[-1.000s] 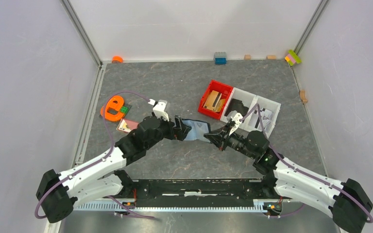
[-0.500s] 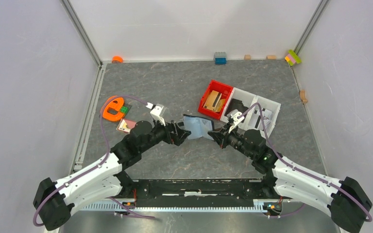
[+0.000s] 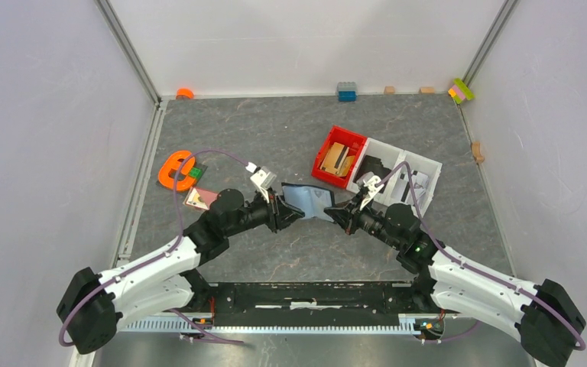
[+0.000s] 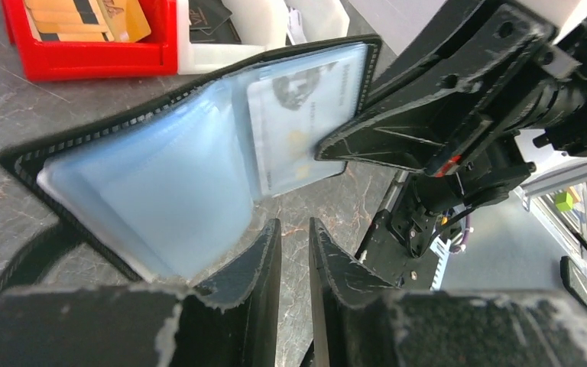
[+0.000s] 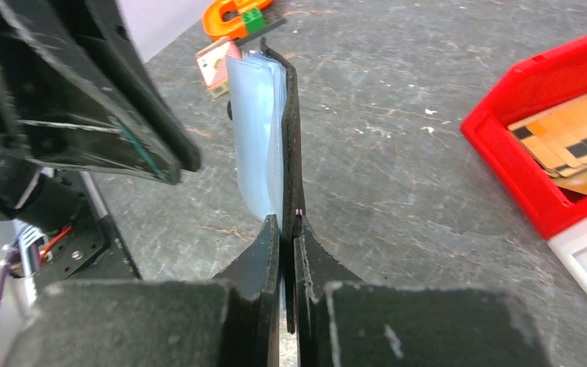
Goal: Take the credit cards out of the card holder
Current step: Remove the credit card from the card holder.
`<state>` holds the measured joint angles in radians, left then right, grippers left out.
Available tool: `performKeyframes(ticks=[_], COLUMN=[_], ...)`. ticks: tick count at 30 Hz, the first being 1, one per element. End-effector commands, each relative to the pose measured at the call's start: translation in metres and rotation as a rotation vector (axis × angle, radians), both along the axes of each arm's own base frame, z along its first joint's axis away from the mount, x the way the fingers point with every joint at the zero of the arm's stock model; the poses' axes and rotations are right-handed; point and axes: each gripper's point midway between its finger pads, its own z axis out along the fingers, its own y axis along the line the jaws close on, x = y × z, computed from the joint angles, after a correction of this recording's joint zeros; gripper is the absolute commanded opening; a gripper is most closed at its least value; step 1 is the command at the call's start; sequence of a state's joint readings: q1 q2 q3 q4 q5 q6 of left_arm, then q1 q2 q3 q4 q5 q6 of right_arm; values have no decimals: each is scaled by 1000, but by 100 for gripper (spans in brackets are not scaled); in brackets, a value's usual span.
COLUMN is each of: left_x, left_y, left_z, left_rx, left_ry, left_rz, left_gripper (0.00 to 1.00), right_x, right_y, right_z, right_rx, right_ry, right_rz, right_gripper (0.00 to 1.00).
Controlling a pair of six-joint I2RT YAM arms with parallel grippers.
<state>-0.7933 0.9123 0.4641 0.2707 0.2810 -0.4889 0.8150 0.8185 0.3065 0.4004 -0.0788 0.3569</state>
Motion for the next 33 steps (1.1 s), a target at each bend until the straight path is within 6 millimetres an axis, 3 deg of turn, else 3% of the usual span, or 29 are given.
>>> performKeyframes(ticks=[1, 8, 15, 20, 22, 28, 33], left_x=[1, 2, -2, -2, 7, 23, 25], left_y=[-12, -5, 5, -3, 4, 38, 46], left_z=[20, 30, 42, 36, 34, 31, 29], left_rx=[-57, -93, -153, -120, -86, -65, -48], left_ry=[-35, -64, -114, -84, -82, -111, -110], left_rz=[-48, -15, 13, -25, 40, 240, 283], left_gripper=[25, 29, 44, 41, 41, 68, 97], right_x=[-14, -31, -41, -40, -33, -8, -6], right_y=[16, 26, 32, 33, 30, 6, -3], right_z=[52, 62, 66, 62, 60, 55, 61], right_rx=[148, 201, 234, 231, 218, 196, 216], right_ry=[-108, -105, -95, -84, -79, -79, -81], right_rz=[121, 228, 302, 307, 268, 81, 63], right_gripper=[0, 0, 0, 0, 0, 0, 0])
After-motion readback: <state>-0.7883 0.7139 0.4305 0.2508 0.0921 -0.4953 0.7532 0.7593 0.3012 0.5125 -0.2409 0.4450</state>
